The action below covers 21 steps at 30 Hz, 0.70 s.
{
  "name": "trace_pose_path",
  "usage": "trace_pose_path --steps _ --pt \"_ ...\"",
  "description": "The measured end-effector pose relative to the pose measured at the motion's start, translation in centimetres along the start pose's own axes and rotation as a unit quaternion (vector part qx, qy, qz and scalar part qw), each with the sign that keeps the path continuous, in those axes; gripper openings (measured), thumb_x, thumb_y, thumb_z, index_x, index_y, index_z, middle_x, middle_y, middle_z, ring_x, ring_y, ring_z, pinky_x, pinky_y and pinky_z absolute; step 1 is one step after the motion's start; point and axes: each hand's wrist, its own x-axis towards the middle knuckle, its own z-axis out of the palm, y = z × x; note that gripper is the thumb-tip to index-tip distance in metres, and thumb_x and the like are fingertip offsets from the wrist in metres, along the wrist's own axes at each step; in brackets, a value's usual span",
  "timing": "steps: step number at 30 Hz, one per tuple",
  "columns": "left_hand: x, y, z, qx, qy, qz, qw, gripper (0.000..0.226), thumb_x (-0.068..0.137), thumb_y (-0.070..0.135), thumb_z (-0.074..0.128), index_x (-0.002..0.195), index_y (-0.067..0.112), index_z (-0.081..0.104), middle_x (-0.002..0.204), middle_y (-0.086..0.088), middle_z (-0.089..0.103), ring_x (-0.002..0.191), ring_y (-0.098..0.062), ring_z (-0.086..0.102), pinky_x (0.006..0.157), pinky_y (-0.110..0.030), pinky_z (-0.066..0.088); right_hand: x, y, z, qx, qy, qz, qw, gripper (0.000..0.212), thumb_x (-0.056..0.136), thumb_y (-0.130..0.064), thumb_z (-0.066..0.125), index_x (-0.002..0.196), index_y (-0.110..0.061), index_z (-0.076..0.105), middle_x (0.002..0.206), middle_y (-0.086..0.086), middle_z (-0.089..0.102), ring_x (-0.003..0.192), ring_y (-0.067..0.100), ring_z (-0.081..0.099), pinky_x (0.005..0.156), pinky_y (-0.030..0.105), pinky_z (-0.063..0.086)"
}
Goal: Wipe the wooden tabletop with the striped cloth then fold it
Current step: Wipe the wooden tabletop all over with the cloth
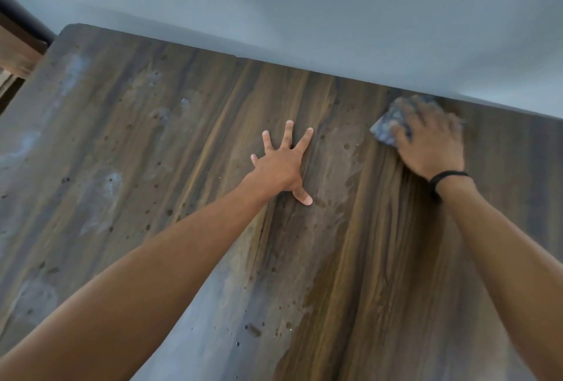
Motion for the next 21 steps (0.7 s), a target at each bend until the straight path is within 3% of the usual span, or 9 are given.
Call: trace_pose_path --steps 2,5,8,11,14,17,20,21 --pt "0.0 0.0 0.1 -0.003 -0.004 -0.002 1.000 0.150 0.059 0.044 0.092 0.150 0.043 -0.027 0.154 0.006 -0.043 0.143 -0.047 -0.028 0.110 -0.076 0.012 0.4 0.1 -0.3 0.015 -0.002 0.055 0.998 0.061 0.102 -0.057 0.021 0.158 -0.034 0.023 0.167 0.003 0.020 0.154 0.029 0.016 0.124 0.055 0.008" --pt "-0.1 0.2 0.1 -0.003 0.000 -0.001 1.000 0.150 0.059 0.043 0.092 0.150 0.043 -0.026 0.154 0.006 -0.044 0.143 -0.047 -0.028 0.110 -0.076 0.011 0.4 -0.7 0.1 -0.020 -0.017 -0.014 1.000 0.058 0.104 -0.055 0.024 0.158 -0.035 0.023 0.167 0.001 0.021 0.153 0.028 0.017 0.123 0.052 0.008" --pt "-0.1 0.1 0.0 -0.005 -0.006 -0.003 1.000 0.149 0.060 0.043 0.092 0.149 0.043 -0.027 0.153 0.006 -0.044 0.143 -0.047 -0.029 0.110 -0.075 0.011 1.1 -1.6 0.2 0.021 0.009 0.060 0.998 0.059 0.103 -0.055 0.025 0.157 -0.032 0.026 0.167 0.003 0.022 0.153 0.028 0.017 0.124 0.053 0.007" --pt "-0.1 0.4 -0.1 0.000 -0.002 -0.003 1.000 0.149 0.059 0.044 0.092 0.150 0.043 -0.027 0.154 0.006 -0.044 0.143 -0.047 -0.028 0.110 -0.075 0.012 1.3 -2.0 0.6 -0.006 0.007 0.009 1.000 0.059 0.103 -0.054 0.026 0.157 -0.032 0.028 0.166 0.003 0.025 0.152 0.028 0.021 0.123 0.051 0.010" --pt "-0.1 0.3 0.0 0.002 -0.008 -0.009 1.000 0.150 0.059 0.044 0.092 0.149 0.044 -0.029 0.153 0.006 -0.045 0.143 -0.048 -0.028 0.110 -0.075 0.013 1.6 -3.0 0.7 0.019 0.014 0.065 0.998 0.061 0.102 -0.056 0.024 0.157 -0.031 0.028 0.166 0.005 0.024 0.153 0.029 0.018 0.124 0.052 0.007" --pt "0.0 0.5 -0.2 0.000 -0.010 -0.009 1.000 0.150 0.059 0.044 0.092 0.148 0.044 -0.029 0.153 0.006 -0.045 0.143 -0.047 -0.028 0.110 -0.075 0.013 1.9 -3.1 0.8 -0.006 0.009 0.005 1.000 0.059 0.102 -0.055 0.026 0.157 -0.032 0.029 0.165 0.004 0.026 0.152 0.028 0.021 0.123 0.052 0.010" --pt "-0.1 0.3 0.0 -0.003 -0.012 -0.010 1.000 0.150 0.059 0.043 0.092 0.148 0.044 -0.029 0.152 0.007 -0.046 0.143 -0.047 -0.028 0.110 -0.075 0.012 1.9 -3.4 0.4 0.026 0.009 0.080 0.996 0.062 0.102 -0.057 0.023 0.158 -0.030 0.028 0.166 0.006 0.024 0.153 0.028 0.018 0.124 0.053 0.009" --pt "0.0 0.3 -0.1 -0.003 -0.011 -0.010 1.000 0.150 0.059 0.043 0.092 0.148 0.044 -0.029 0.152 0.007 -0.046 0.143 -0.047 -0.028 0.110 -0.075 0.012 1.8 -3.7 0.5 0.015 0.011 0.071 0.997 0.063 0.102 -0.057 0.022 0.158 -0.029 0.026 0.166 0.007 0.023 0.153 0.029 0.017 0.124 0.053 0.009"
